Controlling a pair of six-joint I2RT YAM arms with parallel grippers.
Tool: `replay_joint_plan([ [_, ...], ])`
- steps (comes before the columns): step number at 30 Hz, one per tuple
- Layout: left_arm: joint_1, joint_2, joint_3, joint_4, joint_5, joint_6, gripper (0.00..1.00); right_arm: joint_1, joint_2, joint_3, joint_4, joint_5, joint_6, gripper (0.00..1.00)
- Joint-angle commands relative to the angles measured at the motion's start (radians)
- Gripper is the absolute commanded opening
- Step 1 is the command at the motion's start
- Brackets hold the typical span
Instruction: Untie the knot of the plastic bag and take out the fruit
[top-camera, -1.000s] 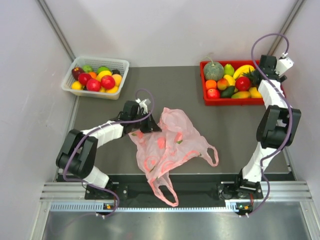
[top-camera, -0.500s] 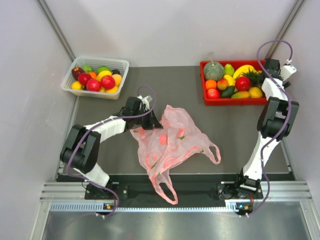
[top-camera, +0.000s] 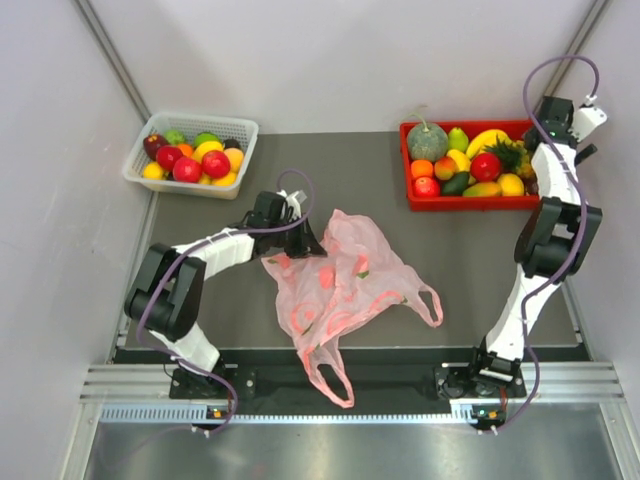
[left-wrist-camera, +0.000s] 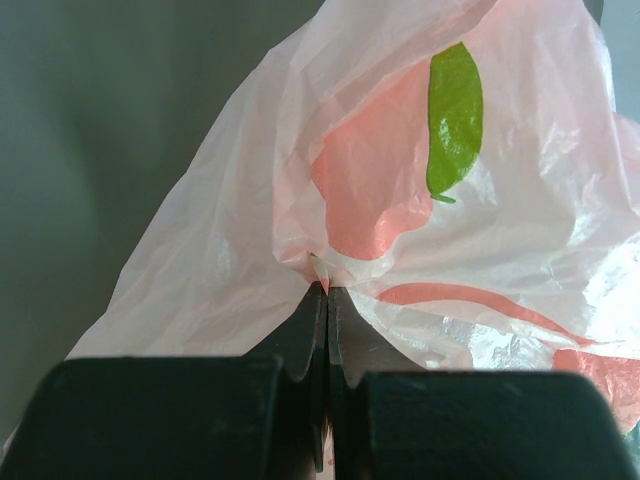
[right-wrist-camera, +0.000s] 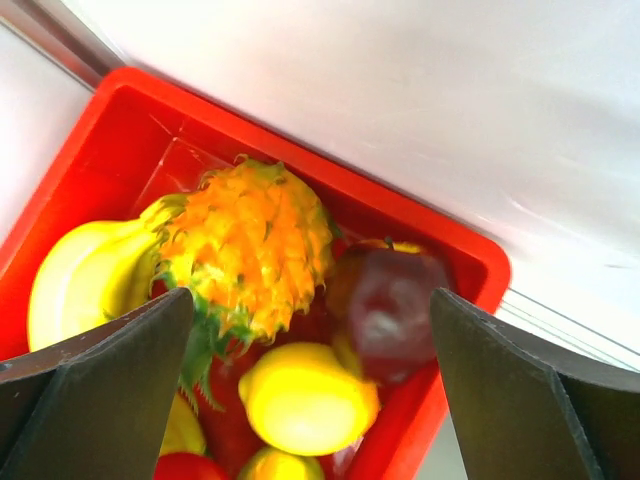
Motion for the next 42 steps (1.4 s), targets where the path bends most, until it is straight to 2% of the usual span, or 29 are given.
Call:
replay_joint_plan([
  [1, -0.004, 0.004, 0.054, 0.004, 0.008, 0.016, 0.00, 0.018, -0.159, 0.054, -0.059, 0.010, -0.014, 1.00],
  [3, -0.004, 0.009, 0.063, 0.008, 0.001, 0.016, 0.00, 0.038, -0.223, -0.007, -0.057, -0.016, 0.007, 1.00],
  [4, -0.004, 0.017, 0.067, 0.008, -0.005, 0.017, 0.00, 0.047, -0.306, -0.044, -0.041, -0.037, 0.012, 1.00],
  [6, -0.004, 0.026, 0.092, -0.010, -0.018, 0.026, 0.00, 0.091, -0.403, -0.179, -0.005, -0.085, 0.010, 1.00],
  [10, -0.004, 0.008, 0.114, -0.024, -0.044, 0.037, 0.00, 0.191, -0.729, -0.429, 0.079, -0.181, -0.031, 0.99],
  [12, -0.004, -0.003, 0.132, -0.047, -0.058, 0.040, 0.00, 0.238, -0.841, -0.576, 0.088, -0.296, -0.037, 1.00],
  [14, -0.002, -0.026, 0.146, -0.060, -0.076, 0.046, 0.06, 0.272, -0.993, -0.697, 0.070, -0.437, -0.062, 1.00],
  [16, -0.002, -0.061, 0.150, -0.081, -0.097, 0.053, 0.12, 0.314, -1.129, -0.771, 0.046, -0.514, -0.080, 1.00],
  [17, -0.002, -0.074, 0.159, -0.091, -0.108, 0.057, 0.23, 0.326, -1.174, -0.838, 0.027, -0.557, -0.092, 1.00],
  [19, 0.001, -0.114, 0.170, -0.126, -0.133, 0.065, 0.36, 0.374, -1.288, -0.895, 0.007, -0.666, -0.140, 1.00],
  [20, 0.001, -0.127, 0.179, -0.139, -0.160, 0.065, 0.49, 0.400, -1.317, -0.932, -0.054, -0.695, -0.158, 1.00],
  [21, 0.001, -0.161, 0.179, -0.148, -0.171, 0.066, 0.56, 0.406, -1.368, -0.944, -0.086, -0.695, -0.170, 1.00],
  [23, 0.001, -0.201, 0.176, -0.168, -0.221, 0.062, 0.79, 0.412, -1.411, -0.995, -0.141, -0.746, -0.184, 0.99],
  [27, 0.001, -0.340, 0.144, -0.185, -0.262, 0.043, 0.98, 0.430, -1.491, -1.095, -0.191, -0.876, -0.204, 1.00],
  [31, 0.001, -0.477, 0.069, -0.186, -0.243, 0.031, 0.99, 0.441, -1.612, -1.165, -0.183, -0.988, -0.230, 1.00],
  [32, -0.001, -0.508, 0.052, -0.186, -0.228, 0.027, 0.99, 0.441, -1.635, -1.165, -0.180, -1.066, -0.240, 1.00],
  [35, -0.002, -0.679, -0.021, -0.194, -0.187, 0.016, 0.99, 0.441, -1.718, -1.129, -0.204, -1.145, -0.249, 1.00],
  [42, -0.002, -1.025, -0.097, -0.317, -0.139, 0.007, 0.99, 0.443, -1.860, -1.041, -0.255, -1.174, -0.207, 1.00],
])
